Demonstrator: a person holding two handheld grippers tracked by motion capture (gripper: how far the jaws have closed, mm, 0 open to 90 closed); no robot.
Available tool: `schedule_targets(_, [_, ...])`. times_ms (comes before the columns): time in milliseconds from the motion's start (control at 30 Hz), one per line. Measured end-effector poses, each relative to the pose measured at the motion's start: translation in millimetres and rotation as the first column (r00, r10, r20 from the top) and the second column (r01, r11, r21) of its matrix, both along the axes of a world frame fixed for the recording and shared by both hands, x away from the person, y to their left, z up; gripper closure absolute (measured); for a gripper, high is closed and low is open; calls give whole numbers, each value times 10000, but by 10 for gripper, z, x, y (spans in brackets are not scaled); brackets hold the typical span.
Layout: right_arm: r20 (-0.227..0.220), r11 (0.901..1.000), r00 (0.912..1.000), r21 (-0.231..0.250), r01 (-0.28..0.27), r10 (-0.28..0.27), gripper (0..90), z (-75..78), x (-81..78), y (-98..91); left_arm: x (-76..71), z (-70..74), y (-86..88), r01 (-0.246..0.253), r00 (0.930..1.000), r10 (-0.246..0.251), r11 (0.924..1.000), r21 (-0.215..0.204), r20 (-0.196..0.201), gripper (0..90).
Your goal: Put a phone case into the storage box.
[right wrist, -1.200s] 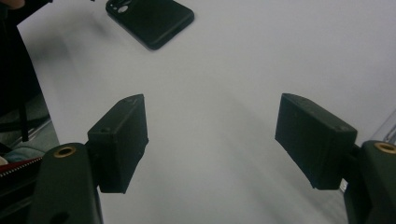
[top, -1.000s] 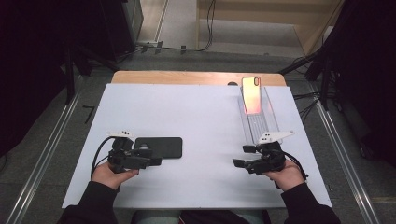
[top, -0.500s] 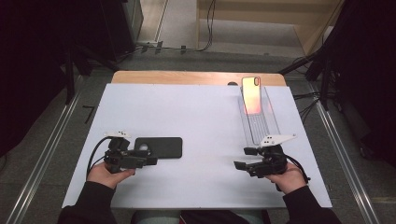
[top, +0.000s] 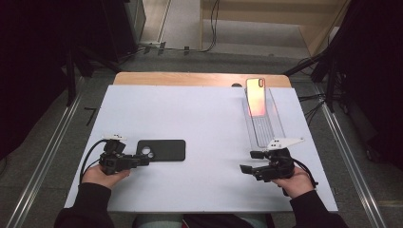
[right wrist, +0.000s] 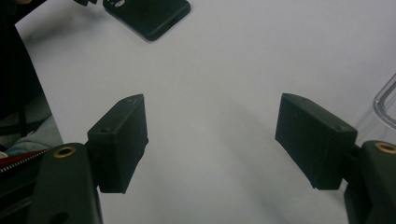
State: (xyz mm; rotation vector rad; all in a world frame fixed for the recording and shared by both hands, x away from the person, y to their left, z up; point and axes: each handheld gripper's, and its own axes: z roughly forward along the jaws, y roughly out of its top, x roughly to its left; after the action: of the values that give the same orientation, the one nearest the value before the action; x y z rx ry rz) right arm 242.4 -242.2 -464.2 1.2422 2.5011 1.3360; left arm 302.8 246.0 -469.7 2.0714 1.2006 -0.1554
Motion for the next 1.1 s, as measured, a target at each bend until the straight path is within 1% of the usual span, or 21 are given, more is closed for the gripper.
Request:
schedule_targets(33, [1, 10000, 10000, -3, -10, 10, 235, -1, 3, 2, 13, -9, 3, 30, 10000, -30, 10000, 25, -86, 748])
schedule_targets(67, [-7, 10000, 10000, 4, -22, 22, 235, -3, 6, 5, 26, -18, 5, 43, 9996, -40, 10000, 81, -290, 802])
schedule_targets(100, [-6, 10000, 10000, 0, -25, 25, 235, -3, 7, 8, 38, -34, 3, 26, 9990, -19, 9999, 155, -445, 828])
schedule_targets(133, [7, 10000, 10000, -4, -45, 45, 235, -2, 10, 9, 45, -48, 7, 68, 9986, -54, 9996, 262, -533, 875])
schedule_targets(167, [13, 10000, 10000, 9, -48, 48, 235, -1, 11, 12, 50, -60, 14, 87, 9979, -66, 9995, 315, -651, 899])
schedule_targets(200, [19, 10000, 10000, 26, -48, 48, 235, 0, 12, 13, 53, -68, 22, 54, 9972, -28, 9994, 347, -752, 900])
schedule_targets(267, [27, 10000, 10000, 18, -62, 61, 235, 0, 11, 13, 54, -79, 37, 32, 9968, 3, 9990, 438, -800, 900])
schedule_targets(433, [44, 10000, 10000, 9, -52, 52, 235, -1, 14, 11, 97, -106, 62, -183, 9974, 230, 9975, 686, -677, 900])
schedule_targets(467, [40, 10000, 10000, -13, -60, 60, 235, -3, 15, 12, 112, -112, 61, -217, 9971, 265, 9975, 672, -711, 900])
schedule_targets(533, [40, 10000, 10000, -34, -71, 71, 235, -3, 14, 13, 135, -125, 53, -208, 9968, 270, 9964, 824, -751, 900])
schedule_targets(567, [66, 10000, 9999, -35, -83, 84, 235, -3, 14, 13, 146, -134, 53, -159, 9969, 217, 9969, 769, -759, 900])
schedule_targets(733, [56, 10000, 10000, -29, -56, 56, 235, -3, 17, 13, 199, -138, 49, -248, 9976, 298, 9966, 791, -630, 900])
schedule_targets(833, [49, 10000, 10000, -58, -68, 69, 235, -9, 17, 20, 238, -133, 19, -325, 9983, 369, 9953, 916, -462, 900])
schedule_targets(1033, [74, 10000, 10000, -60, -46, 46, 235, -14, 17, 9, 353, -142, -28, -434, 9987, 456, 9947, 936, -218, 900])
schedule_targets(1100, [62, 10000, 10000, -45, -27, 28, 235, -19, 22, -2, 377, -140, -55, -475, 9988, 481, 9934, 1040, -38, 900])
